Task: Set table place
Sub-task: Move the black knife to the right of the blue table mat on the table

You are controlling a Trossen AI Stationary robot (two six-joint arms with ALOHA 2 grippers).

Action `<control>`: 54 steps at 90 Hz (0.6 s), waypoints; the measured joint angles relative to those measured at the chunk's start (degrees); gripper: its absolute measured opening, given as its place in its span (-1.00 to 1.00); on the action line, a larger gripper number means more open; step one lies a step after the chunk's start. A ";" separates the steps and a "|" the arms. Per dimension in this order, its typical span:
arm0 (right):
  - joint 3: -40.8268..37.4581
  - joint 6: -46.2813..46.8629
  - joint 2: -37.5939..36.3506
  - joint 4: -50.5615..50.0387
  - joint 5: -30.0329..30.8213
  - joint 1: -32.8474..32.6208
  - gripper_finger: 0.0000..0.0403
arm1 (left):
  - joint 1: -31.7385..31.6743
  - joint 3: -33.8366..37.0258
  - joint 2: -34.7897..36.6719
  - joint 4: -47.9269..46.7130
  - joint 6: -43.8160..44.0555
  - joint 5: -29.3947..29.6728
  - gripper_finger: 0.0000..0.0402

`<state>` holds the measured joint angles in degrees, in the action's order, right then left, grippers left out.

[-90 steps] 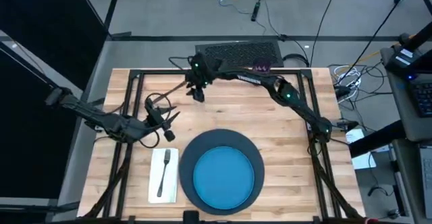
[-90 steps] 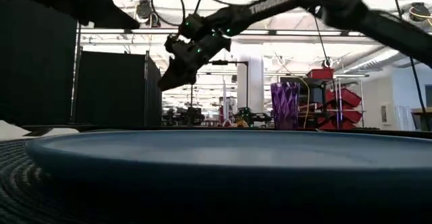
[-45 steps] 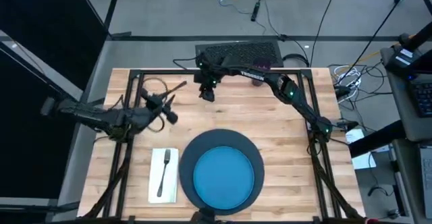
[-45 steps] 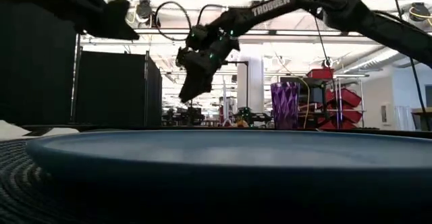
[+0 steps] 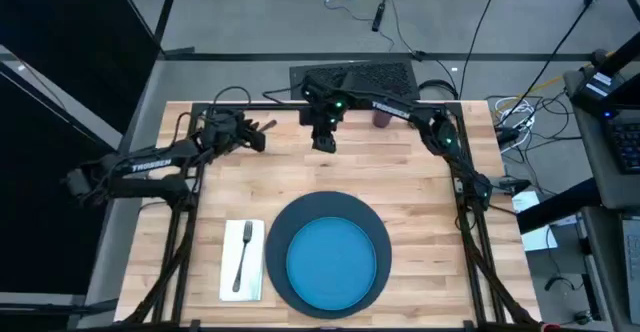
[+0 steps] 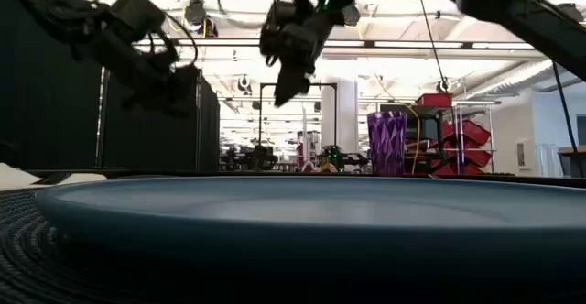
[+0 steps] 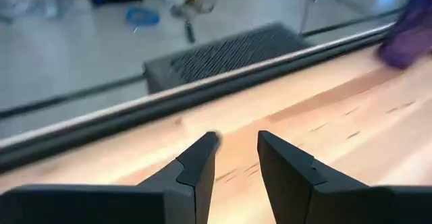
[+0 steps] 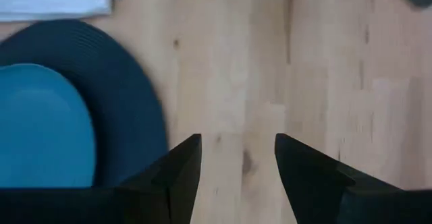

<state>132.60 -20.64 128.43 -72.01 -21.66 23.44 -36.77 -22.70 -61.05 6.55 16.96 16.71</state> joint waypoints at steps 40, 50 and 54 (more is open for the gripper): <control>0.04 1.29 -13.97 -1.11 5.34 -1.03 -0.13 | -1.59 -0.12 -14.94 0.61 2.23 6.20 -0.52; 0.04 1.88 -15.95 -1.13 5.32 -1.05 -0.13 | -1.90 -1.02 -16.67 0.59 2.24 6.73 -0.52; 0.04 1.95 -16.33 -1.17 5.32 -1.05 -0.13 | -2.11 -1.43 -17.38 0.67 2.26 6.73 -0.52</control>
<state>132.64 -18.70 112.11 -73.18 -16.34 22.39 -38.88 -24.13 -78.42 7.22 19.22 23.44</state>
